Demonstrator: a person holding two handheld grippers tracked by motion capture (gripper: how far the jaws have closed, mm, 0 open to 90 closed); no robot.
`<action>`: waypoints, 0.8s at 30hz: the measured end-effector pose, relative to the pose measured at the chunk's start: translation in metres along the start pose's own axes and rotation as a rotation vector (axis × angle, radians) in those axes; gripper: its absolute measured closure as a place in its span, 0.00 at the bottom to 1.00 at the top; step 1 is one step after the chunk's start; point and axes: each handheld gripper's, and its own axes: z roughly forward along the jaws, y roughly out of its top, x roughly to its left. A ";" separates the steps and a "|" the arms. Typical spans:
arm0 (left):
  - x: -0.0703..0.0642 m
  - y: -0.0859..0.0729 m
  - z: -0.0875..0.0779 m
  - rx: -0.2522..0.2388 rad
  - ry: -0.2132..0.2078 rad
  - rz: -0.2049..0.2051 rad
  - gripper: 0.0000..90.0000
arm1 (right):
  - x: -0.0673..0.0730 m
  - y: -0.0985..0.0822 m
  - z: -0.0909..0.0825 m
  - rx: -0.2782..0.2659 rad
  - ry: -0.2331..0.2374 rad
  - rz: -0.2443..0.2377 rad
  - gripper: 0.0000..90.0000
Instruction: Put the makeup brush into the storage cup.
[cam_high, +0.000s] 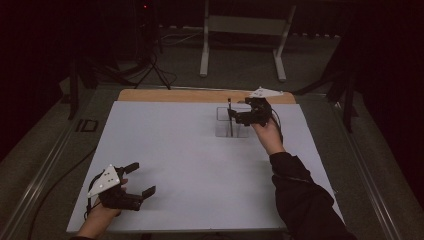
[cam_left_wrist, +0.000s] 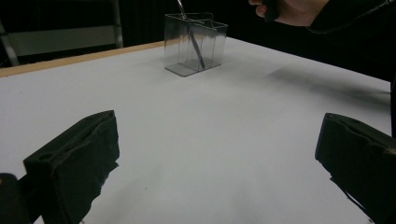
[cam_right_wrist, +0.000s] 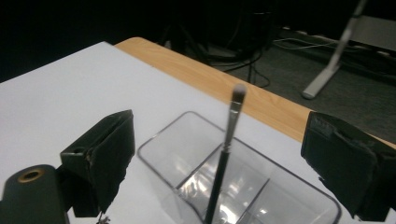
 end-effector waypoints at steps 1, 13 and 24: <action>0.000 0.000 0.000 0.000 0.000 0.000 0.01 | 0.000 0.000 0.000 0.000 0.000 0.000 0.11; 0.000 0.000 0.000 -0.003 0.001 0.000 0.01 | 0.004 0.003 -0.015 -0.011 0.036 -0.016 0.16; -0.001 0.001 0.000 -0.004 -0.002 -0.001 0.01 | 0.009 -0.007 -0.039 -0.007 0.095 -0.034 0.17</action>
